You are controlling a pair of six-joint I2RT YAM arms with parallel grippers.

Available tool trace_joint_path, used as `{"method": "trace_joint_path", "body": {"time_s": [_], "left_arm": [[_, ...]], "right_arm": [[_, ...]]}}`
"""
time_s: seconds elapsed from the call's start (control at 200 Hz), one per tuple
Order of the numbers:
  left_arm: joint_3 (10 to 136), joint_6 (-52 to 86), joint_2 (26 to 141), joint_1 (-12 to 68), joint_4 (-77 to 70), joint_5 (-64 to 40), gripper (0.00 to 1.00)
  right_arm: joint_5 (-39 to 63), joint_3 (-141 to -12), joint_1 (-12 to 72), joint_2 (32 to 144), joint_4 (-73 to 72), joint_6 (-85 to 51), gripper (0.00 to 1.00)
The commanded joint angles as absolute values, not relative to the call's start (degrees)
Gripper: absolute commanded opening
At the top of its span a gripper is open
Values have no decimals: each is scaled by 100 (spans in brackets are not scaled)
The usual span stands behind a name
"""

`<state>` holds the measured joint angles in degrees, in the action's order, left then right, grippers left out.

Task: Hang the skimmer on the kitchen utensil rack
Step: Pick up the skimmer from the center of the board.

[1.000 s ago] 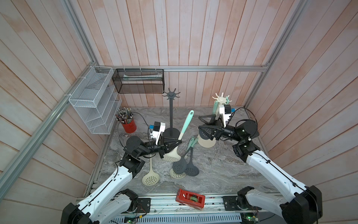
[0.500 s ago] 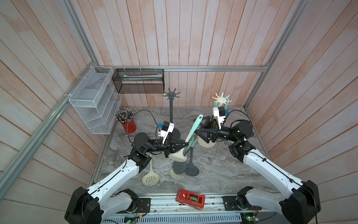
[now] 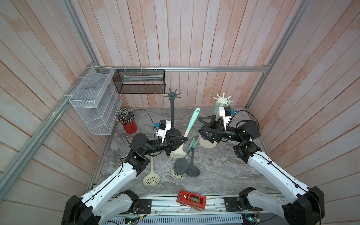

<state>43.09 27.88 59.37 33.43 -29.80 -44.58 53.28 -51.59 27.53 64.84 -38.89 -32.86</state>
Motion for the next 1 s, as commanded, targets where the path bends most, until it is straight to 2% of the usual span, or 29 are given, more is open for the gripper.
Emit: {"method": "trace_joint_path", "body": {"time_s": [0.0,0.185,0.6,0.815,0.995], "left_arm": [[4482,2426,5955,3445,-2587,-3651,0],[4578,1989,5979,3732,-2072,-2457,0],[4441,929,5211,3897,-1373,381,0],[4362,272,5167,3917,-1615,1943,0],[4104,-33,5490,3929,-2404,3433,0]], "right_arm": [[5374,-5398,2875,6599,-3986,-3423,88],[5203,-5600,2980,6828,-3731,-3364,88],[4311,-5740,2807,6839,-2896,-3021,88],[4187,-5715,2664,6865,-2978,-3120,88],[4131,-5688,2557,6878,-3015,-3122,88]]}}
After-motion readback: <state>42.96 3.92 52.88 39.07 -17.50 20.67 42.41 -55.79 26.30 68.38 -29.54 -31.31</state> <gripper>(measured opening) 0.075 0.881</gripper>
